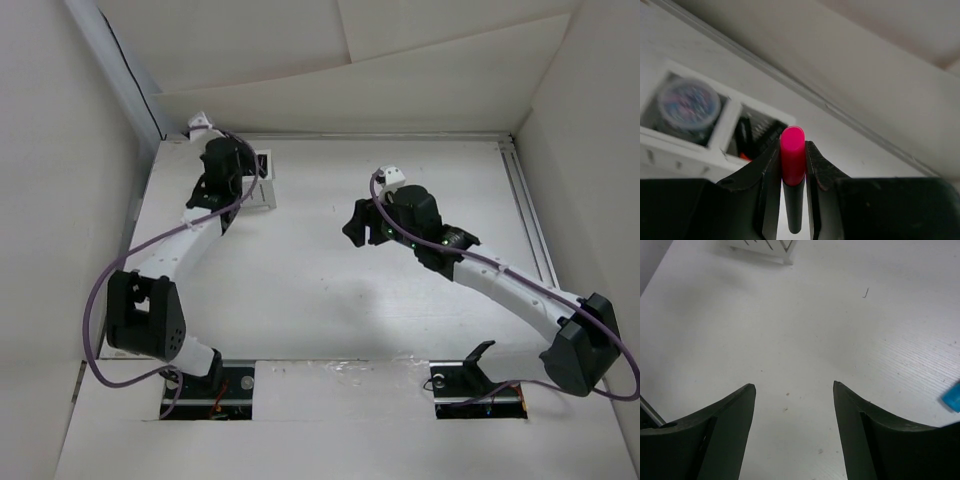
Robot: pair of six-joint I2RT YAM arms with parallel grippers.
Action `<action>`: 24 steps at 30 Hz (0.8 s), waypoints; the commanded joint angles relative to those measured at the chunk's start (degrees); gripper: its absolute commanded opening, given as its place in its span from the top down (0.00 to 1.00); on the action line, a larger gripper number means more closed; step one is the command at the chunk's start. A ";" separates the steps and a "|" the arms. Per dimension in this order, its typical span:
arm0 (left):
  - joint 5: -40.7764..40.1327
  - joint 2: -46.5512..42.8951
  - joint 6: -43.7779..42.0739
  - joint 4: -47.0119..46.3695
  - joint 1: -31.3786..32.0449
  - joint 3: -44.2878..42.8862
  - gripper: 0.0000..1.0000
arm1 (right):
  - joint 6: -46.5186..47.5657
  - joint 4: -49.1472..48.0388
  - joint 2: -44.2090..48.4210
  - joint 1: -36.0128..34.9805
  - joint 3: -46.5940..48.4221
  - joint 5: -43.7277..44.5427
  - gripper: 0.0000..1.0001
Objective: Sort the stationery into containers
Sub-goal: Place the pen in the storage box.
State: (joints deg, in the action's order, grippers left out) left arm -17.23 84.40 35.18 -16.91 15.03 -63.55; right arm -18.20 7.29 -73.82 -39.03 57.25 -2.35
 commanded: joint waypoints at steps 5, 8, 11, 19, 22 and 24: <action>-16.24 7.34 -11.62 3.46 -1.49 -13.87 0.91 | -0.88 -2.37 1.84 0.09 -0.92 2.17 0.30; -17.30 11.03 -13.81 3.99 -1.49 -17.74 0.89 | -0.88 -2.89 1.84 -0.44 -0.92 2.87 0.30; -17.83 13.68 -14.44 4.60 -1.49 -20.12 0.89 | -0.88 -2.89 1.84 -0.44 -1.44 3.58 0.30; -18.36 17.63 -17.69 1.53 -1.49 -20.83 0.89 | -0.88 -2.89 1.84 -0.44 -1.44 4.81 0.30; -18.36 18.78 -17.69 -0.31 -1.49 -20.30 0.89 | -1.40 -2.89 0.70 -0.44 -1.44 6.12 0.30; -18.36 18.78 -17.69 -1.63 -1.49 -19.51 0.89 | -1.40 -2.89 0.17 0.08 -1.44 6.65 0.30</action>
State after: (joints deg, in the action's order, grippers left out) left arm -34.15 103.92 18.79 -13.93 13.17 -81.80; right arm -18.96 7.01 -73.69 -39.07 55.55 2.20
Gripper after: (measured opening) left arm 0.173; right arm 0.694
